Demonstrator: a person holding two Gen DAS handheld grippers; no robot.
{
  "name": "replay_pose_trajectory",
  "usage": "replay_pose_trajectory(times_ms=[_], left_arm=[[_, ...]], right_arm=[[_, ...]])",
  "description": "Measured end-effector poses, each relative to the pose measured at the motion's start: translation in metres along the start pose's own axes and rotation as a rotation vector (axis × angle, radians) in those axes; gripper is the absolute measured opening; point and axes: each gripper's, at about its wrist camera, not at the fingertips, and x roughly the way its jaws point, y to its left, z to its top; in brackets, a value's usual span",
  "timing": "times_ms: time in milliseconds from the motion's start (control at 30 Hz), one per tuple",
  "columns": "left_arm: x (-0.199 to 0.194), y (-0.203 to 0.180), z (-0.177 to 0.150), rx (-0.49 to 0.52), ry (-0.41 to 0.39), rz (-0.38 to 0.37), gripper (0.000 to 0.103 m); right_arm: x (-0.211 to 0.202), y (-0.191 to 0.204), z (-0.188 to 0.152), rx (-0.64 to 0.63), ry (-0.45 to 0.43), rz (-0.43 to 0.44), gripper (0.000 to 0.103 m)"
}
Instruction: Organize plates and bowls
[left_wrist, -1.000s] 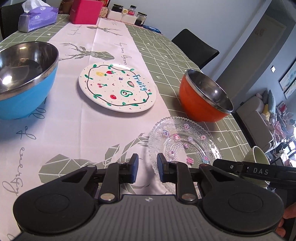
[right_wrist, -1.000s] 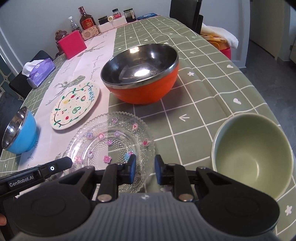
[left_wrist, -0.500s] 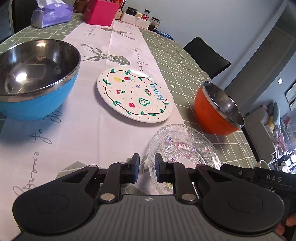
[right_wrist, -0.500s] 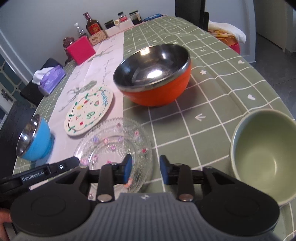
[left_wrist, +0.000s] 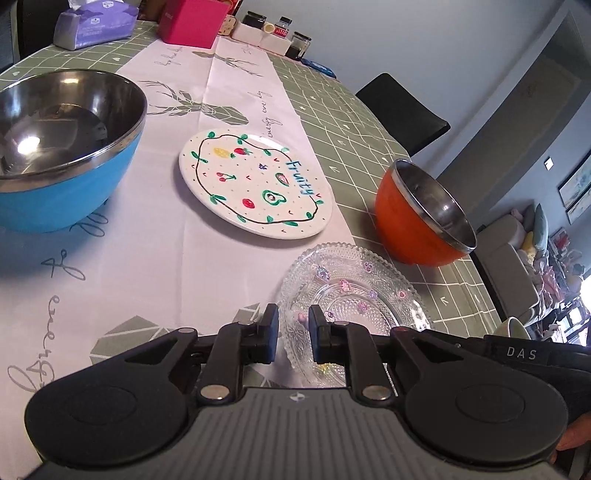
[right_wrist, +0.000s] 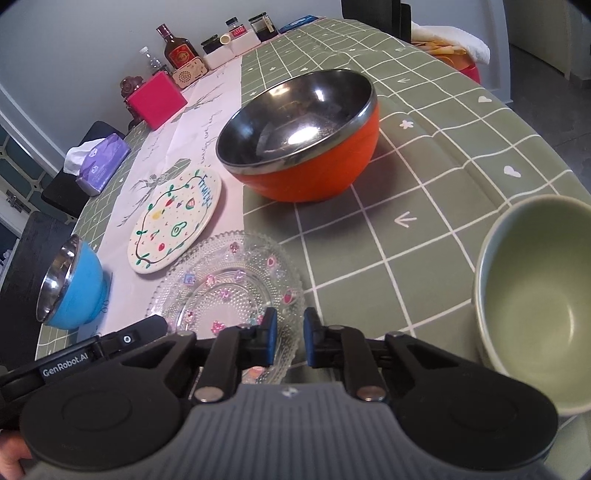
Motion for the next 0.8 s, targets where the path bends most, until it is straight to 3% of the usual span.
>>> replay_pose_trajectory(times_ms=[433, 800], left_arm=[[-0.015, -0.004, 0.002, -0.003, -0.032, 0.043, 0.013], [-0.065, -0.014, 0.002, 0.008, -0.078, 0.064, 0.013]], right_arm=[[-0.012, 0.007, 0.001, -0.016, -0.025, 0.028, 0.009], [-0.041, 0.018, -0.008, -0.010, -0.052, 0.115, 0.008]])
